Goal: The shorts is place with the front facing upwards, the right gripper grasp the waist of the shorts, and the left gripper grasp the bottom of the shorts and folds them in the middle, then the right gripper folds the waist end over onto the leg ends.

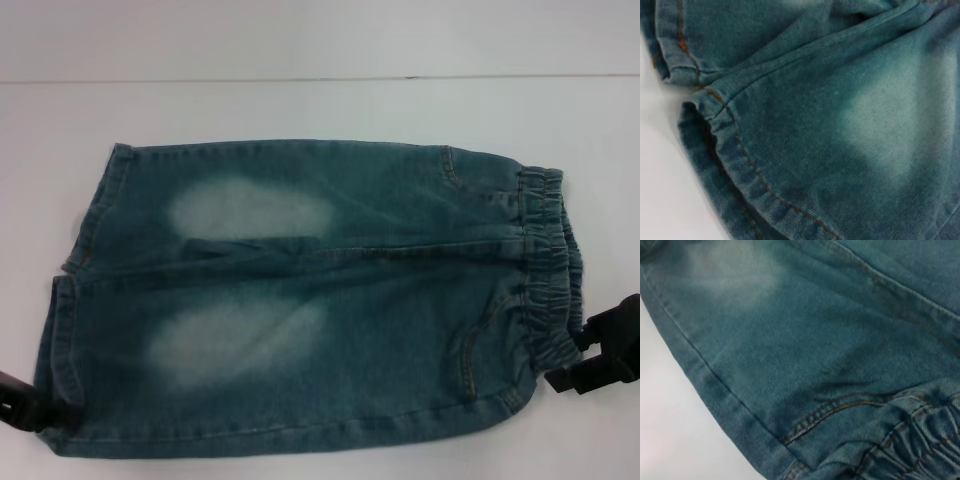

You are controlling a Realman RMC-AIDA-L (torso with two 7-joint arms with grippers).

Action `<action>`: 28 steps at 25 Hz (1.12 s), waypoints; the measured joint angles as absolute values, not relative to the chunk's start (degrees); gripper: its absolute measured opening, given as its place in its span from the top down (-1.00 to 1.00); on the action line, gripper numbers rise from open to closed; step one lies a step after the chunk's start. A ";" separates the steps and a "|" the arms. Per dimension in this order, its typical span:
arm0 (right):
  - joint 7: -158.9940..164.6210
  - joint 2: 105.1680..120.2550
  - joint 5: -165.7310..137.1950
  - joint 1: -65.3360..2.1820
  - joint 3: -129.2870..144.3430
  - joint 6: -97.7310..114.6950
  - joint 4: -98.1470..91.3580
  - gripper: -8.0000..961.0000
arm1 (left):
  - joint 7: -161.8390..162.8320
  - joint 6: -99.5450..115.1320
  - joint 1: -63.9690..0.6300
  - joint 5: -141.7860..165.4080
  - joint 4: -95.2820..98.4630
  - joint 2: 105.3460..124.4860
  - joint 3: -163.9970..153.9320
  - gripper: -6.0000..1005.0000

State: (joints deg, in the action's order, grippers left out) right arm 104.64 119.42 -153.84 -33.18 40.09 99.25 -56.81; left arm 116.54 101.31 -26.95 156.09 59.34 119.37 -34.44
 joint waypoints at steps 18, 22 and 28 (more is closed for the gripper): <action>105.14 119.44 -152.88 -32.11 38.52 97.90 -56.60 0.65 | 116.63 100.92 -26.98 155.55 59.40 119.55 -34.40 0.86; 104.85 119.44 -151.22 -30.92 37.69 97.70 -57.46 0.86 | 117.11 100.86 -26.98 155.43 59.34 119.71 -33.58 0.85; 102.62 118.77 -143.63 -26.16 34.29 100.47 -62.33 0.91 | 118.21 102.48 -27.03 151.17 59.70 119.48 -28.96 0.85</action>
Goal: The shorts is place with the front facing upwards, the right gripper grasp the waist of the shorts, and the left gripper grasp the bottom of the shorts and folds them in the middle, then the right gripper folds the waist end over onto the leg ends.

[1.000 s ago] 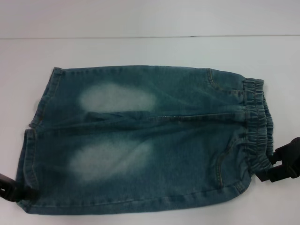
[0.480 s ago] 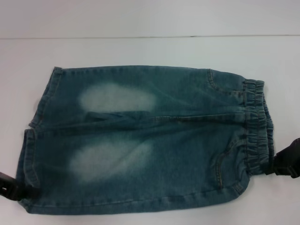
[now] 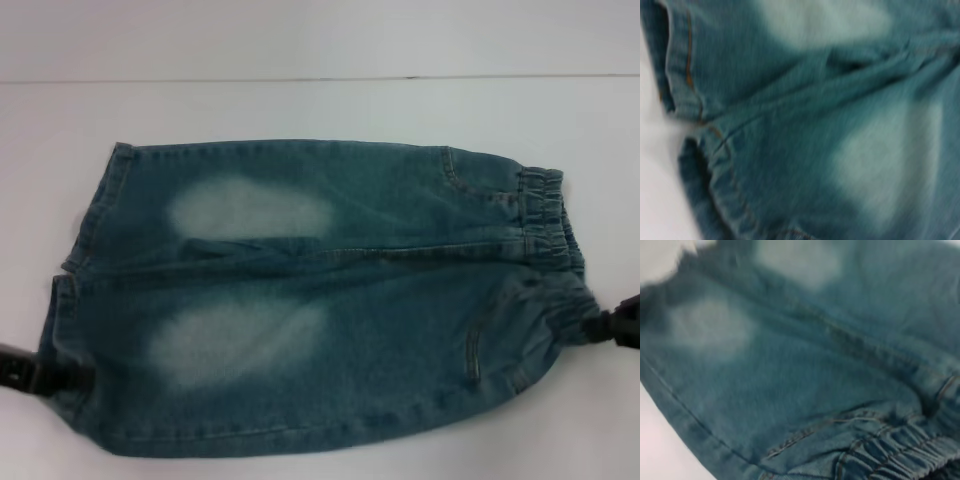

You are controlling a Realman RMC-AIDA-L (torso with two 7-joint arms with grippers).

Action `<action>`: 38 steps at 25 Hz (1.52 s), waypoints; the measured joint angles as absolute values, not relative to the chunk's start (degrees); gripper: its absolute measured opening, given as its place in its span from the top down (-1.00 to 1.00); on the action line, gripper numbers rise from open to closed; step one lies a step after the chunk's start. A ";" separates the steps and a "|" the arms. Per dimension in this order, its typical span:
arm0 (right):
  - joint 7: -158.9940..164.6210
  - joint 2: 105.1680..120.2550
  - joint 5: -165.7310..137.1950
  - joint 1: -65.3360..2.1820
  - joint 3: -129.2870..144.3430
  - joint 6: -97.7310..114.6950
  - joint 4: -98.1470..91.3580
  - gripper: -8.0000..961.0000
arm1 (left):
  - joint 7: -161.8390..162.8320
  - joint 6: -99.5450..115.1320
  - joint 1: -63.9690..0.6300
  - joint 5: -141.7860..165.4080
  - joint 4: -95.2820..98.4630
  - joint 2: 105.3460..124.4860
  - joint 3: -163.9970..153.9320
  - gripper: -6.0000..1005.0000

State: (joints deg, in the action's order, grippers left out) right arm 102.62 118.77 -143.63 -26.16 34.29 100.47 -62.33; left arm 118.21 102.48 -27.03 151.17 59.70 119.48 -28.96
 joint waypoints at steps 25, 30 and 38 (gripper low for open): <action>102.37 116.36 -131.14 -27.33 24.89 92.69 -58.98 0.91 | 118.06 90.58 -31.93 134.64 58.10 119.44 -25.34 0.84; 102.60 116.58 -131.51 -27.60 27.00 92.47 -58.62 0.91 | 119.16 91.08 -31.58 135.06 57.85 118.49 -27.19 0.84; 102.72 116.56 -131.52 -27.48 27.29 92.50 -58.93 0.91 | 119.98 99.64 -28.71 135.60 59.23 115.68 -28.03 0.83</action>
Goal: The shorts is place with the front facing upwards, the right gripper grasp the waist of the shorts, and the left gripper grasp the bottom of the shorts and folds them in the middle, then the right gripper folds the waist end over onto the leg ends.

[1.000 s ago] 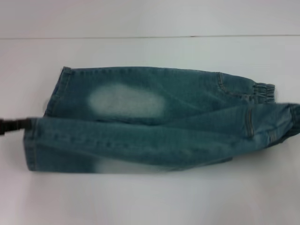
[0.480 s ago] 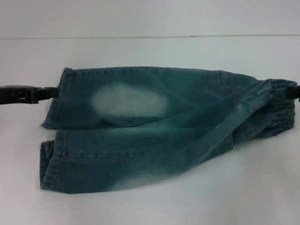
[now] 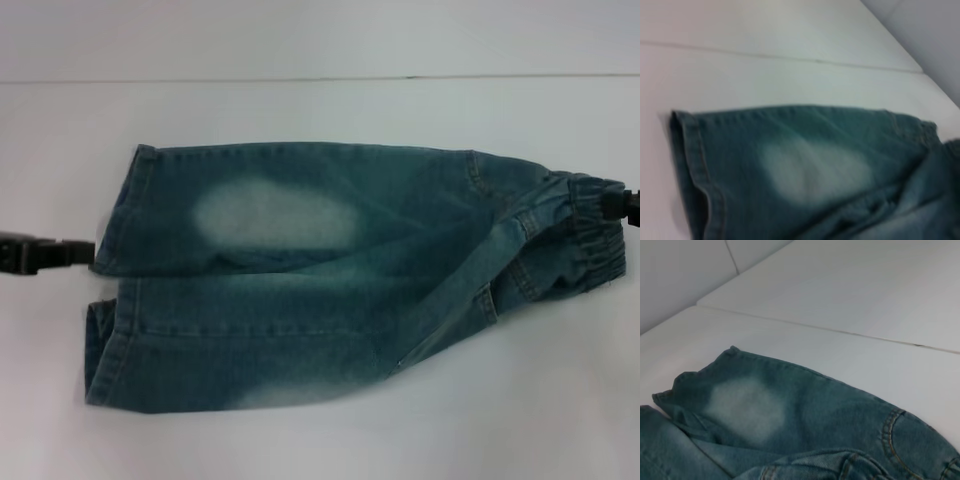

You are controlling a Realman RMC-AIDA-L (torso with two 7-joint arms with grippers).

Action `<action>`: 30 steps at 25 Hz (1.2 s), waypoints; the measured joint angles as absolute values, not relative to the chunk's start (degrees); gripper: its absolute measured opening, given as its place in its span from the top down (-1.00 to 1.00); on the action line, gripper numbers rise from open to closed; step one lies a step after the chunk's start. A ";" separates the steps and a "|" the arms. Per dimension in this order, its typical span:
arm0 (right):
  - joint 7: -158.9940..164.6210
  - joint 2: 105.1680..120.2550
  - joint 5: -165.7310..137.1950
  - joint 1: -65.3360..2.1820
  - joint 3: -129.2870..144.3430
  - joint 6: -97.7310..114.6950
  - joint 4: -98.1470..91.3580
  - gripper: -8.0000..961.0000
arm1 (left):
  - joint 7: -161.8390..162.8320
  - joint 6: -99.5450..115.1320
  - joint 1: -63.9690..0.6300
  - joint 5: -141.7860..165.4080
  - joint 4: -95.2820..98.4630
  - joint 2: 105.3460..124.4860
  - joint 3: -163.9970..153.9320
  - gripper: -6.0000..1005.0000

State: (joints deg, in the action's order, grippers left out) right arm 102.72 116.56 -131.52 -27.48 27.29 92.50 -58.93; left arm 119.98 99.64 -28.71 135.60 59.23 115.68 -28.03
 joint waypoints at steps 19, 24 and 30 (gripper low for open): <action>102.15 117.16 -131.48 -27.90 30.42 92.22 -58.53 0.91 | 125.22 96.08 -34.48 150.26 52.17 115.01 -32.99 -0.18; 102.00 117.24 -131.47 -27.87 30.74 92.06 -58.32 0.91 | 125.83 94.69 -36.07 152.57 50.01 115.01 -33.92 -0.44; 101.84 117.26 -131.48 -27.89 31.11 91.96 -58.21 0.91 | 127.08 94.92 -37.29 153.05 48.74 114.89 -35.80 -0.78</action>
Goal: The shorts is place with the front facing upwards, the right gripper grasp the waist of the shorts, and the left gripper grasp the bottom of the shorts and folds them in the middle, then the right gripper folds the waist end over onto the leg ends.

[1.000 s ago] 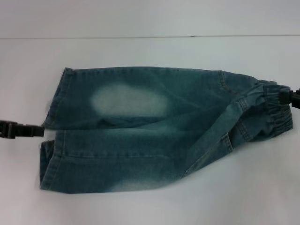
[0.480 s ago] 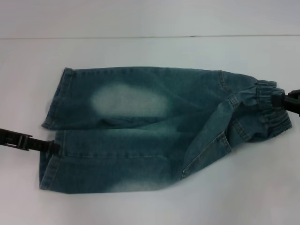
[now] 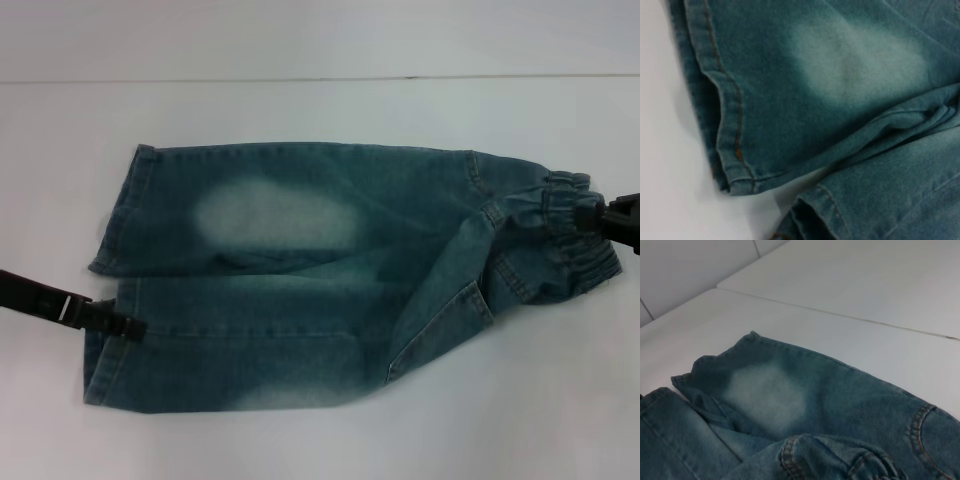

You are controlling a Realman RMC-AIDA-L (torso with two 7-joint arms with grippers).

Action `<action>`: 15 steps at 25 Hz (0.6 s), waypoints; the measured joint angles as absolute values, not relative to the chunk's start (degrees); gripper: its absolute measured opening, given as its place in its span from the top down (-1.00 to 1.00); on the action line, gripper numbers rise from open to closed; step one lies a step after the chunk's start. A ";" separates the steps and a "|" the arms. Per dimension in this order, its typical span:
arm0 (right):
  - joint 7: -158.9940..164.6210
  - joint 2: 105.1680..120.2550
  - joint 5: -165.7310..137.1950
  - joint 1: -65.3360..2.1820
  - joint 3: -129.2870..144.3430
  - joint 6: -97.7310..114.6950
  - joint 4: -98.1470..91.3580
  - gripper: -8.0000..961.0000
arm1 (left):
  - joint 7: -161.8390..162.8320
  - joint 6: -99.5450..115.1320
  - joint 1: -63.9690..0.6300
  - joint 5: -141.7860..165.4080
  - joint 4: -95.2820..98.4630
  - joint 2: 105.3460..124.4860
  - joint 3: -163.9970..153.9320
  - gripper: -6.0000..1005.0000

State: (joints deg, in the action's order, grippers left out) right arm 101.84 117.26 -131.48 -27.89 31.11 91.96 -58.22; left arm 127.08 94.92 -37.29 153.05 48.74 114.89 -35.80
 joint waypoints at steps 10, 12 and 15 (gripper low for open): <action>101.44 117.66 -131.49 -27.95 31.32 91.80 -58.08 0.91 | 128.15 95.85 -39.26 153.05 46.54 114.94 -36.23 -0.78; 101.35 117.74 -131.49 -27.95 31.56 91.80 -58.08 0.91 | 128.40 95.63 -39.55 153.06 46.44 114.92 -36.23 -0.78; 101.20 117.88 -131.49 -27.95 31.79 91.85 -58.08 0.91 | 128.72 95.45 -40.03 153.08 46.41 115.02 -36.23 -0.78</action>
